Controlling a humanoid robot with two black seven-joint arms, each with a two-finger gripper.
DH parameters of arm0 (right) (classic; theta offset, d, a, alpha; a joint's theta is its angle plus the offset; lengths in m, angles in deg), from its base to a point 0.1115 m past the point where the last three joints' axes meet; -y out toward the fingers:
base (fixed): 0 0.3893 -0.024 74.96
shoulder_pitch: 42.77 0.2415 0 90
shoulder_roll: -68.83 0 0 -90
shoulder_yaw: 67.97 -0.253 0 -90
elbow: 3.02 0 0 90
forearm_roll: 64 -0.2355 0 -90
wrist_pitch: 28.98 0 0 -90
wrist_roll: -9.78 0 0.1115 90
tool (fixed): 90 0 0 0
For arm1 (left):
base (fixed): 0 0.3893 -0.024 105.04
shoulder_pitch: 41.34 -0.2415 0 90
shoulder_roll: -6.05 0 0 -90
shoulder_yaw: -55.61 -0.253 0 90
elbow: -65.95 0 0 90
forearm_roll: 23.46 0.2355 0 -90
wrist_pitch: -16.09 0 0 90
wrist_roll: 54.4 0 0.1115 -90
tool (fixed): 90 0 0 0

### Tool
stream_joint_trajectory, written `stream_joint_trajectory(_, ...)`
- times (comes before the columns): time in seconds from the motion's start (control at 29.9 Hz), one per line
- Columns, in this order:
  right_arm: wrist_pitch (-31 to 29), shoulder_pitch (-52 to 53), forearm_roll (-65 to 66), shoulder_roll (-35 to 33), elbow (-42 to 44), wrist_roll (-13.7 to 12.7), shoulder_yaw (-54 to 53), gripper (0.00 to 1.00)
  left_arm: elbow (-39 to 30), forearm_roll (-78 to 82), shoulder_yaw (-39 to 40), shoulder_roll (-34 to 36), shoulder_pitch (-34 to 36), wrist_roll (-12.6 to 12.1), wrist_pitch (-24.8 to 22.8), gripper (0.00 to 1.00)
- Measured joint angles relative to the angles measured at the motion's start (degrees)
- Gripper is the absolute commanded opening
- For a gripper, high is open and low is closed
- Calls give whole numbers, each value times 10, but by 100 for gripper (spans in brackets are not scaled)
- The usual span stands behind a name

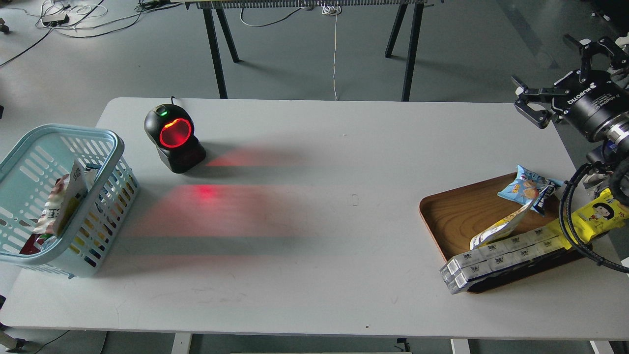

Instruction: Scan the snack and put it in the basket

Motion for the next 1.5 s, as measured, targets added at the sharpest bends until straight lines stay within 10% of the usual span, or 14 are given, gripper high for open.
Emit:
stream_joint_trajectory(0.6,0,18,11,7,-5,0,0,99,46,-439,40,-199,37,-48,83,99)
stream_joint_trajectory(1.2,1,21,53,2,-4,1,-14,99,292,-837,118,-483,7,-19,90,99)
stream_joint_trajectory(1.5,7,16,53,-1,-1,2,-14,99,385,-904,284,-638,-82,-36,80,99)
